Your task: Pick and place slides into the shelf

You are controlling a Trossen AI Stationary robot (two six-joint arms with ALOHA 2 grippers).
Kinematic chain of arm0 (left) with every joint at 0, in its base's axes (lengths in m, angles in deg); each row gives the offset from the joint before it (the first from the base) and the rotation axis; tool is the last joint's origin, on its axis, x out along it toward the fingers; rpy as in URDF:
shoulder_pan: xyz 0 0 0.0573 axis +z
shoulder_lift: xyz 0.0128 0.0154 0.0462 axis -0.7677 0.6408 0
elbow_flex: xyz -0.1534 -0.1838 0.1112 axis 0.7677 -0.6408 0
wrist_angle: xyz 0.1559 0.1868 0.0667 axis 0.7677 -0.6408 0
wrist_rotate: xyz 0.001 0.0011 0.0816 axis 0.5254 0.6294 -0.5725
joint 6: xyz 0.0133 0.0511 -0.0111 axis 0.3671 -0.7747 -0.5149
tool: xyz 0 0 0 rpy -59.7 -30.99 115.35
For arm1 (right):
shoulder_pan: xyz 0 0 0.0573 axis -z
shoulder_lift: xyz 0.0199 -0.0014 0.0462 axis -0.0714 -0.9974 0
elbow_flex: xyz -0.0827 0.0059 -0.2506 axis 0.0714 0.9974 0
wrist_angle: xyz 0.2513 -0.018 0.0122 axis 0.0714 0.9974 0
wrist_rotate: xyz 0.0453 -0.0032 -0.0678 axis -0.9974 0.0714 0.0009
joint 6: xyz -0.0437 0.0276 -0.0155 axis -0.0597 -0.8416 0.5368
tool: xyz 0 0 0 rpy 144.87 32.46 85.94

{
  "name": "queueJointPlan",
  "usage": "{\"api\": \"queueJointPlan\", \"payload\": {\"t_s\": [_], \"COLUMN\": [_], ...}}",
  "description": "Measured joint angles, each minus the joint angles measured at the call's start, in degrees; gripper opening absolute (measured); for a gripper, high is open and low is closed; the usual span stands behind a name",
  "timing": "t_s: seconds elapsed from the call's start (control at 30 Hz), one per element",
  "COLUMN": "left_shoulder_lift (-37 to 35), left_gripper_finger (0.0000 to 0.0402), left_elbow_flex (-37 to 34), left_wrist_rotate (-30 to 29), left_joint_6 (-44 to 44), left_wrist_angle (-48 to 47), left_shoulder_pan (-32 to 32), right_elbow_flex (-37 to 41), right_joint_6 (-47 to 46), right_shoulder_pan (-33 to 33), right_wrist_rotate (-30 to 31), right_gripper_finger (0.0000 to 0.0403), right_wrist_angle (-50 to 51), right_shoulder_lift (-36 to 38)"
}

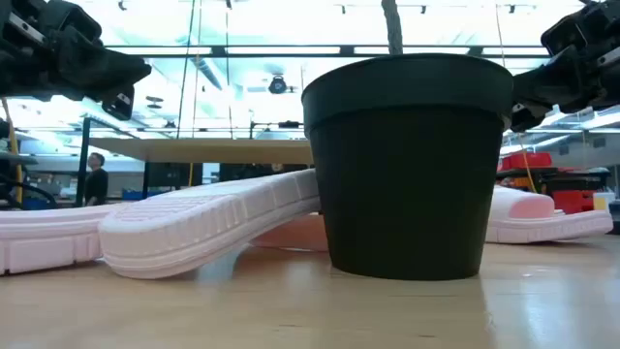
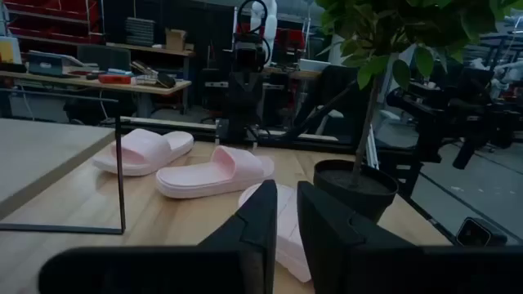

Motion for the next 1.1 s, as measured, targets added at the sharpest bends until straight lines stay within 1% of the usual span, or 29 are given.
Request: {"api": "queueJointPlan", "payload": {"t_s": [0.2, 0.57, 0.9, 1.1], "left_shoulder_lift": [-0.01, 0.0, 0.0, -0.01], "left_gripper_finger": [0.0061, 0.0051, 0.0059, 0.0052], "left_elbow_flex": [-0.01, -0.02, -0.02, 0.0], "left_wrist_rotate": [0.0, 0.0, 0.0, 0.0], "left_joint_6": [0.0, 0.0, 0.0, 0.0], "left_wrist_angle": [0.01, 0.02, 0.02, 0.02], "left_shoulder_pan": [0.0, 0.0, 0.0, 0.0], "right_elbow_flex": [0.0, 0.0, 0.0, 0.0], "right_joint_6": [0.01, 0.0, 0.01, 0.02], "right_shoulder_pan": [0.0, -0.01, -0.02, -0.02], "right_wrist_rotate": [0.02, 0.0, 0.0, 0.02], "right_gripper_finger": [0.0014, 0.0014, 0.0014, 0.0014], "right_wrist_angle": [0.0, 0.02, 0.0, 0.02], "right_shoulder_lift": [0.0, 0.01, 0.0, 0.01]}}
